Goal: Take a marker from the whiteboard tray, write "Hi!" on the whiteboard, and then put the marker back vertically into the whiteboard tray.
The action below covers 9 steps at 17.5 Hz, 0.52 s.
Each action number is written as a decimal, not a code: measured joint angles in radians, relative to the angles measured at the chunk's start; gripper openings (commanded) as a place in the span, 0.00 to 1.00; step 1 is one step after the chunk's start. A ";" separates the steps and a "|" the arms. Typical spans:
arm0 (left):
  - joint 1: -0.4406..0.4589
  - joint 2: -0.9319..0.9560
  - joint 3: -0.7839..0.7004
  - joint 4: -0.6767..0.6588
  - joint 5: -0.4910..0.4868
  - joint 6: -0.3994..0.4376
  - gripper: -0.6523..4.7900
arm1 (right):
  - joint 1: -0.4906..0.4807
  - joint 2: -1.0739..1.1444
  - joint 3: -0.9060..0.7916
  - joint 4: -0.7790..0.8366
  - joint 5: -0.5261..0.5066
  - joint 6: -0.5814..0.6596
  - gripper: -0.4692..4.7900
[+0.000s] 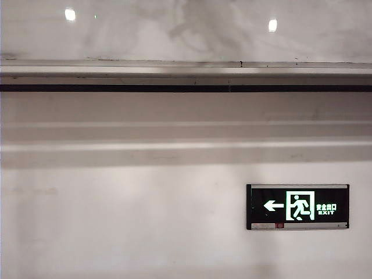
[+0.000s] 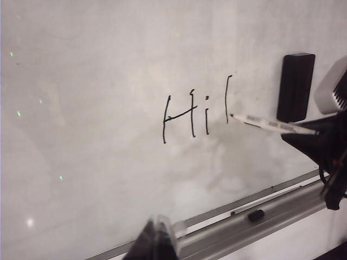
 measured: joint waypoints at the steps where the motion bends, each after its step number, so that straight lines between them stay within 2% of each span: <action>1: 0.000 0.000 0.000 0.000 0.000 0.000 0.11 | -0.006 0.006 -0.002 -0.016 -0.001 0.000 0.09; 4: 0.000 0.001 0.000 0.000 0.000 0.000 0.11 | -0.016 0.016 -0.024 -0.050 0.000 0.000 0.09; 9: 0.000 0.001 0.000 0.000 0.019 0.000 0.11 | -0.026 0.032 -0.024 -0.015 -0.003 0.000 0.09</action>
